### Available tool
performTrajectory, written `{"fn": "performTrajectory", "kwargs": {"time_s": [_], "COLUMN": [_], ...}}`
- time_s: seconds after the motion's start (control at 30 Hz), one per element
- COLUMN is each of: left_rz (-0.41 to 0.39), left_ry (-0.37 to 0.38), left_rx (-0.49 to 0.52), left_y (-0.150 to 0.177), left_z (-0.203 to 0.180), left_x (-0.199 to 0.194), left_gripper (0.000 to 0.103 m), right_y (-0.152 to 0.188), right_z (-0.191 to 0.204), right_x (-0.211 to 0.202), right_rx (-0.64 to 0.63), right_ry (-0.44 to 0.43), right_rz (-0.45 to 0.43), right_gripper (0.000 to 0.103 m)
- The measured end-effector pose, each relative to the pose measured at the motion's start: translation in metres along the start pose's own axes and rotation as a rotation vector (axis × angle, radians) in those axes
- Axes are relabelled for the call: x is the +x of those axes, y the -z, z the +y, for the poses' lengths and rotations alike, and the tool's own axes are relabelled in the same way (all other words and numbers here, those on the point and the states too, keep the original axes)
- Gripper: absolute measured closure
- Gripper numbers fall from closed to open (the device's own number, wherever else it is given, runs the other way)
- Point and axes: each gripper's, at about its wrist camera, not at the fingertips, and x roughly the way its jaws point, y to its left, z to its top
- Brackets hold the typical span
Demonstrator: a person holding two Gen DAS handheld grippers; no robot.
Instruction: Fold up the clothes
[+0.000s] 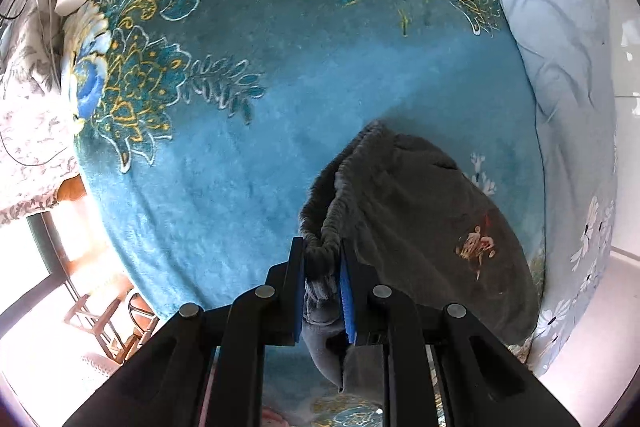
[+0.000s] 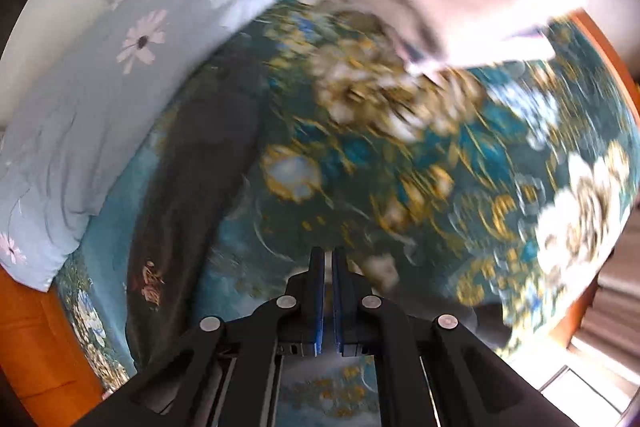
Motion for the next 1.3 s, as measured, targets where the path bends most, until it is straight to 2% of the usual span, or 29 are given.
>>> {"fn": "performTrajectory", "kwargs": {"time_s": [0.1, 0.17, 0.27, 0.33, 0.37, 0.4, 0.5, 0.67, 0.8, 0.87, 0.93, 1.07, 1.13, 1.17, 1.2, 1.23, 1.27, 1.3], "left_rz": [0.012, 0.031, 0.063, 0.073, 0.076, 0.077, 0.074, 0.069, 0.067, 0.068, 0.069, 0.07, 0.07, 0.068, 0.065, 0.06, 0.053, 0.049], "left_ry": [-0.03, -0.046, -0.061, -0.074, -0.08, -0.088, -0.114, -0.14, -0.144, -0.14, -0.134, -0.121, -0.114, -0.108, -0.099, -0.09, -0.074, -0.053], "left_rx": [-0.01, -0.039, -0.107, -0.129, -0.136, -0.137, -0.118, -0.081, -0.061, -0.057, -0.061, -0.072, -0.07, -0.066, -0.063, -0.061, -0.063, -0.069], "left_y": [-0.001, 0.0, -0.001, -0.001, 0.0, 0.0, 0.002, 0.003, 0.004, 0.003, 0.003, 0.004, 0.005, 0.005, 0.005, 0.005, 0.004, 0.003], "left_z": [-0.003, 0.004, 0.019, 0.024, 0.026, 0.025, 0.016, 0.0, -0.008, -0.008, -0.006, -0.002, -0.002, -0.002, -0.002, -0.001, 0.0, 0.002], "left_x": [0.007, 0.014, 0.025, 0.029, 0.031, 0.031, 0.033, 0.034, 0.031, 0.031, 0.032, 0.033, 0.032, 0.03, 0.028, 0.026, 0.023, 0.021], "left_gripper": [0.087, 0.087, 0.086, 0.086, 0.086, 0.086, 0.086, 0.085, 0.085, 0.085, 0.085, 0.085, 0.085, 0.085, 0.085, 0.085, 0.085, 0.085], "right_y": [-0.016, -0.015, -0.003, 0.011, 0.018, 0.024, 0.042, 0.077, 0.11, 0.117, 0.125, 0.14, 0.135, 0.131, 0.124, 0.115, 0.104, 0.094], "right_z": [0.025, 0.03, 0.011, -0.021, -0.038, -0.054, -0.111, -0.191, -0.229, -0.23, -0.229, -0.205, -0.192, -0.185, -0.179, -0.173, -0.166, -0.161], "right_x": [0.012, 0.028, 0.052, 0.067, 0.07, 0.071, 0.07, 0.059, 0.053, 0.051, 0.05, 0.061, 0.065, 0.067, 0.067, 0.067, 0.064, 0.062], "right_rx": [-0.042, -0.056, -0.026, 0.066, 0.114, 0.163, 0.319, 0.552, 0.741, 0.767, 0.788, 0.8, 0.769, 0.743, 0.705, 0.662, 0.623, 0.598], "right_ry": [0.023, 0.037, 0.081, 0.108, 0.116, 0.124, 0.172, 0.235, 0.16, 0.136, 0.102, -0.065, -0.066, -0.05, -0.016, 0.021, 0.043, 0.037], "right_rz": [0.013, 0.047, 0.112, 0.156, 0.159, 0.156, 0.155, 0.183, 0.225, 0.263, 0.307, 0.419, 0.402, 0.387, 0.371, 0.353, 0.328, 0.299], "right_gripper": [0.099, 0.098, 0.096, 0.083, 0.062, 0.047, 0.039, 0.037, 0.036, 0.036, 0.036, 0.036, 0.037, 0.048, 0.069, 0.078, 0.091, 0.096]}}
